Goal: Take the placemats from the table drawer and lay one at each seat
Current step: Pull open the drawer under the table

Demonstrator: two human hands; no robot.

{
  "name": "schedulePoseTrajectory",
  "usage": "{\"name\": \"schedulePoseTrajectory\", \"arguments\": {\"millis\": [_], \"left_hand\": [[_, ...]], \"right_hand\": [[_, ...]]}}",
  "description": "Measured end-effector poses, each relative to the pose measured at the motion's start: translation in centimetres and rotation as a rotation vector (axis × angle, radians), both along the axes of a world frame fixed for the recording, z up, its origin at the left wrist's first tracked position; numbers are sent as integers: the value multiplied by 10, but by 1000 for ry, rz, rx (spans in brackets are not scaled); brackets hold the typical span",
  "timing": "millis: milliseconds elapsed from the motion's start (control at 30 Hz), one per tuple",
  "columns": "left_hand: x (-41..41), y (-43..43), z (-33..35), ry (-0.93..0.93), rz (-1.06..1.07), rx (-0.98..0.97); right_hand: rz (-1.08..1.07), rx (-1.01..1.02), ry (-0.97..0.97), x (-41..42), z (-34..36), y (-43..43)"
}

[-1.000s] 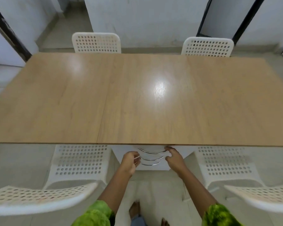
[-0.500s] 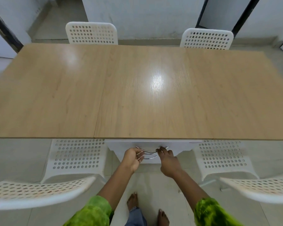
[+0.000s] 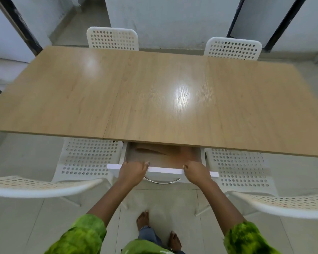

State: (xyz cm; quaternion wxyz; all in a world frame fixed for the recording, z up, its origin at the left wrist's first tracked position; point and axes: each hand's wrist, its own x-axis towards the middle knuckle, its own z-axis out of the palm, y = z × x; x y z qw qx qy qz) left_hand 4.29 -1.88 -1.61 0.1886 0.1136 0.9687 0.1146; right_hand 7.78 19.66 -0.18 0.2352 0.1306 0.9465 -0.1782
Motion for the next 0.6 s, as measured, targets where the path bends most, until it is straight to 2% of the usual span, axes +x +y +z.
{"name": "schedulePoseTrajectory", "arguments": {"millis": [167,233,300,433,600], "left_hand": [[14,-1,-1,-219,72,-45],[19,-2,-5,-242,98,-41],[22,-1,-6,-185,113,-17],[21,2,-10,-62,196,56],[14,3,-28,-268,368,115]], "right_hand": [[-52,-202,-209,13,-17,12],[-71,-299,-348,18,-21,11],[-116,-352,-412,23,-24,11],[-140,-320,-316,23,-42,12],[-268,-354,-246,17,-57,7]]}}
